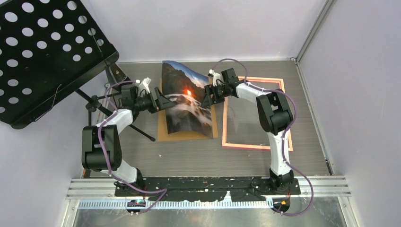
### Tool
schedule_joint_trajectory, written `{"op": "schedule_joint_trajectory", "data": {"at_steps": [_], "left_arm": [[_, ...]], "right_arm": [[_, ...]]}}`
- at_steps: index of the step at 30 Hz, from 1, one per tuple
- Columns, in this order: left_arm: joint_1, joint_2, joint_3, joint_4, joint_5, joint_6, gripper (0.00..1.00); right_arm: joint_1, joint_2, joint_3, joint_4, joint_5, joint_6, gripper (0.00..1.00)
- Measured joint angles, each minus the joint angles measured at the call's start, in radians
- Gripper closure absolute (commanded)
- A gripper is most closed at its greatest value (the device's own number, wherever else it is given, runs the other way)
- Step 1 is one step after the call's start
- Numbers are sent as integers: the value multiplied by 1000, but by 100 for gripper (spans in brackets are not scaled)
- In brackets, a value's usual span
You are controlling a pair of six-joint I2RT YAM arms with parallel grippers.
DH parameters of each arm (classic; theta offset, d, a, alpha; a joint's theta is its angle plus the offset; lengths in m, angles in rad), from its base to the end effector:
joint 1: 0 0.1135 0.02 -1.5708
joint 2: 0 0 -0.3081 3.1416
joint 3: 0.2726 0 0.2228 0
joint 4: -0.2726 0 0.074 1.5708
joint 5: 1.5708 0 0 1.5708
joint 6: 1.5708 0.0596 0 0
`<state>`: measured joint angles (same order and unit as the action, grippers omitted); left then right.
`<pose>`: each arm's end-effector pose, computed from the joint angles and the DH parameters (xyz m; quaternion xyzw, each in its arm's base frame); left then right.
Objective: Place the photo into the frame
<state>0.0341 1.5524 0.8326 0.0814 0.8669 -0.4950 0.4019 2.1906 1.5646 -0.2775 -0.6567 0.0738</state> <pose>0.3070 -0.0350 0.2581 -0.0297 0.8318 -0.4584 0.3114 0.4303 0.2224 0.1920 -0.2503 0.8651 0.3692 0.2295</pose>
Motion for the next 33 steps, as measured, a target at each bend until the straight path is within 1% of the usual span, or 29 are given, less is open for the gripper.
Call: {"op": "schedule_joint_trajectory", "data": {"at_steps": [7,11,17,19,27,30,33], "left_arm": [[0,-4,-9,52,45,-26,13],[0,-4,-15,72,60,-41,18],[0,-4,-15,63,47,-42,31],[0,-4,-12,30,19,-24,37],[0,-4,29,-145,-133,32,54],[0,-3,36,-185,-169,40,63],[0,6,41,-209,-183,47,74]], "right_arm": [[0,0,0,0,0,0,24],[0,0,0,0,0,0,24],[0,0,0,0,0,0,24],[0,0,0,0,0,0,24],[0,0,0,0,0,0,24],[0,0,0,0,0,0,24],[0,0,0,0,1,0,24]]}}
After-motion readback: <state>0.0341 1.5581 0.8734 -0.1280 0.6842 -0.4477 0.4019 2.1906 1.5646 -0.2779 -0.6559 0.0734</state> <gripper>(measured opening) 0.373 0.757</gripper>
